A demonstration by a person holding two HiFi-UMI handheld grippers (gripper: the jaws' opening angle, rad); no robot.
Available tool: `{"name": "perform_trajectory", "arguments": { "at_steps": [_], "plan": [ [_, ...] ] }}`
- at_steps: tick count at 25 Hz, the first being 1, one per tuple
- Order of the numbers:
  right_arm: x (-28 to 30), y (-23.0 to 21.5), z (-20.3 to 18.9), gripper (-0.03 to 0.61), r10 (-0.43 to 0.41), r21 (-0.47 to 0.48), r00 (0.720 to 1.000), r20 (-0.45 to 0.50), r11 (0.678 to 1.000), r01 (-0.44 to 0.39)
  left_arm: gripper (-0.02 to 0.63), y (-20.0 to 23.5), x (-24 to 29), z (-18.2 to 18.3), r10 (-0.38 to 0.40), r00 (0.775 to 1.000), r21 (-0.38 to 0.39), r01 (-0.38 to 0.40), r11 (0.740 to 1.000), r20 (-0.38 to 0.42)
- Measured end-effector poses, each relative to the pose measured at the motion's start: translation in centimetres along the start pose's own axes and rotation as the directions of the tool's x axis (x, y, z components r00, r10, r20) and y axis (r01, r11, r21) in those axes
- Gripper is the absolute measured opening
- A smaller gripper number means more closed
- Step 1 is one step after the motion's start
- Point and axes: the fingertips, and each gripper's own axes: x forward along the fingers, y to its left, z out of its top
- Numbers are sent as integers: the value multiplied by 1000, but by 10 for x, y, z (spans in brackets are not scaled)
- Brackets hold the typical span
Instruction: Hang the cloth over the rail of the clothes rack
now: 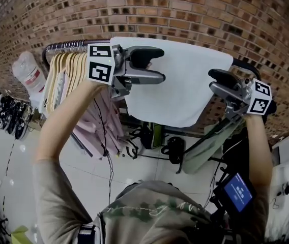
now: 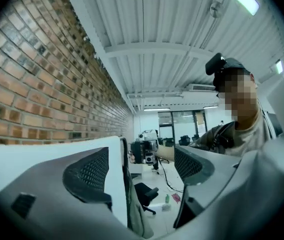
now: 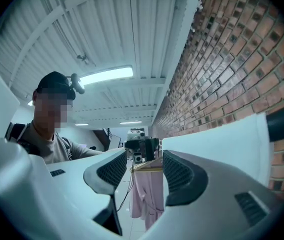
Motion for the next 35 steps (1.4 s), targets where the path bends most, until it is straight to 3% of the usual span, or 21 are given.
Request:
{"name": "perform_trajectory", "arguments": {
  "at_steps": [1,3,5,6,8,10,14,18,27,32,35],
  "plan": [
    [8,3,-2,230,7,2,1000,1,1000,-7,430,-9,5,-9,-30,999,1,30,1000,-19],
    [21,10,-10,230,9,0,1000,-6,1000,-9,333,-24,12,-22,-66,997,0,66,998,-37],
    [29,16,-21,230,-4,-8,1000,-22,1000,4,324,-34,17,-30,-77,997,5,77,997,-30],
    [33,18,-25,229,-11,-11,1000,-23,1000,10,253,-38,19,-33,-69,997,19,69,997,-28],
    [40,24,-31,128,-19,-14,1000,-5,1000,19,131,-45,20,-38,-39,999,56,40,998,-21],
    [46,34,-38,125,-23,-26,1000,12,999,23,8,-57,21,-43,-31,1000,75,31,997,1],
    [44,72,-62,57,-19,-88,1000,-16,996,18,6,-101,32,-66,-73,997,72,72,995,7],
    [26,118,-87,28,8,-128,999,-47,992,-14,6,-146,44,-108,22,997,138,-11,990,-80],
    [12,222,-162,28,85,-100,989,-124,990,-97,6,-238,41,-140,162,986,-76,-160,984,27],
    [14,268,-175,28,116,-57,986,-123,991,-124,6,-284,40,-152,157,988,-40,-157,987,-8],
    [20,280,-170,28,94,-75,990,-102,992,-102,6,-296,31,-151,146,989,-35,-146,989,-2]
  ]
}}
